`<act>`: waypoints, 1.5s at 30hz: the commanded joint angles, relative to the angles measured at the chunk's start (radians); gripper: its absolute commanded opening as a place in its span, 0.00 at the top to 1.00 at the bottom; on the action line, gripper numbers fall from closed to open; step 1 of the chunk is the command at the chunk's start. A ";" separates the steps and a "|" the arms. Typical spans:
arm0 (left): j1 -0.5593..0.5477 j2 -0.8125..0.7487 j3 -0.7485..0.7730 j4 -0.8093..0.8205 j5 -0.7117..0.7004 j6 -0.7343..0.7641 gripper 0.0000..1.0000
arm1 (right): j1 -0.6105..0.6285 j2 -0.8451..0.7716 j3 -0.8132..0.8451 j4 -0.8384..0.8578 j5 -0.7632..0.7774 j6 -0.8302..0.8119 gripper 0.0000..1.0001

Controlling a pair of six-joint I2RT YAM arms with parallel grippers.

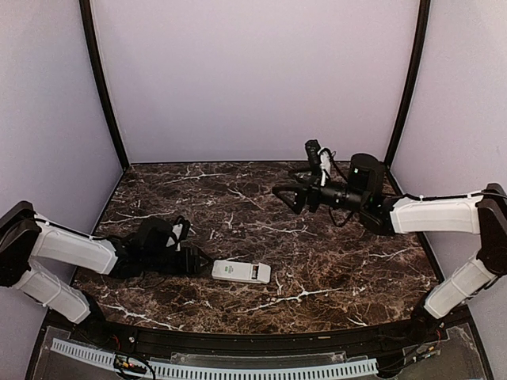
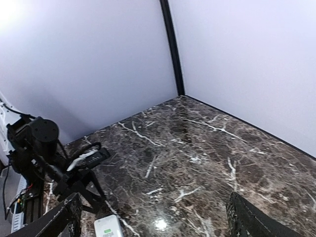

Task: Load the batteries into the remote control
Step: Place the battery cover on the remote control without the battery cover, then load the battery cover onto the remote control without the battery cover.

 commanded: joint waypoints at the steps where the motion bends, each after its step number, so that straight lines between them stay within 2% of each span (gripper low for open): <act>1: -0.001 -0.081 -0.015 -0.047 -0.037 0.049 0.30 | -0.022 -0.091 0.071 -0.225 0.245 -0.092 0.01; 3: -0.001 -0.117 -0.014 -0.058 -0.057 0.065 0.29 | -0.021 -0.103 0.173 -0.407 0.476 -0.251 0.01; 4: -0.002 -0.139 -0.014 -0.062 -0.071 0.075 0.27 | -0.020 -0.108 0.203 -0.438 0.557 -0.343 0.01; 6: -0.001 -0.173 -0.017 -0.058 -0.084 0.092 0.24 | -0.023 -0.130 0.189 -0.350 0.708 -0.462 0.01; 8: -0.002 -0.200 -0.021 -0.049 -0.099 0.110 0.20 | -0.029 -0.160 0.162 -0.232 0.891 -0.381 0.01; 9: -0.002 -0.206 -0.021 -0.047 -0.112 0.121 0.19 | -0.041 -0.181 0.162 -0.240 0.909 -0.351 0.01; 11: -0.003 -0.219 -0.013 -0.059 -0.125 0.129 0.16 | -0.087 -0.219 0.223 -0.425 0.695 -0.212 0.05; 13: -0.004 -0.216 -0.004 -0.084 -0.125 0.125 0.16 | -0.101 -0.206 0.321 -0.651 0.533 -0.044 0.18; 15: -0.007 -0.206 0.003 -0.102 -0.122 0.112 0.16 | -0.092 -0.175 0.383 -0.849 0.413 0.113 0.16; 16: -0.008 -0.203 0.005 -0.107 -0.122 0.108 0.16 | -0.075 -0.174 0.366 -0.887 0.371 0.190 0.13; 18: -0.011 -0.197 -0.001 -0.112 -0.117 0.099 0.16 | -0.017 -0.195 0.272 -0.885 0.366 0.357 0.15; 21: -0.012 -0.189 -0.011 -0.100 -0.105 0.084 0.18 | 0.066 -0.197 0.140 -0.875 0.382 0.553 0.29; 24: -0.014 -0.173 -0.013 -0.096 -0.086 0.075 0.20 | 0.151 -0.131 0.077 -0.855 0.383 0.653 0.40; 27: -0.016 -0.146 -0.019 -0.086 -0.076 0.063 0.21 | 0.198 -0.040 0.041 -0.790 0.295 0.721 0.53; 31: -0.020 -0.104 -0.031 -0.069 -0.063 0.045 0.24 | 0.243 0.071 0.006 -0.656 0.242 0.803 0.56; 35: -0.023 -0.043 -0.037 -0.010 -0.018 0.027 0.32 | 0.265 0.203 0.036 -0.622 0.206 0.826 0.58; 45: -0.027 0.028 -0.020 0.012 0.006 0.026 0.36 | 0.276 0.281 0.017 -0.546 0.192 0.871 0.60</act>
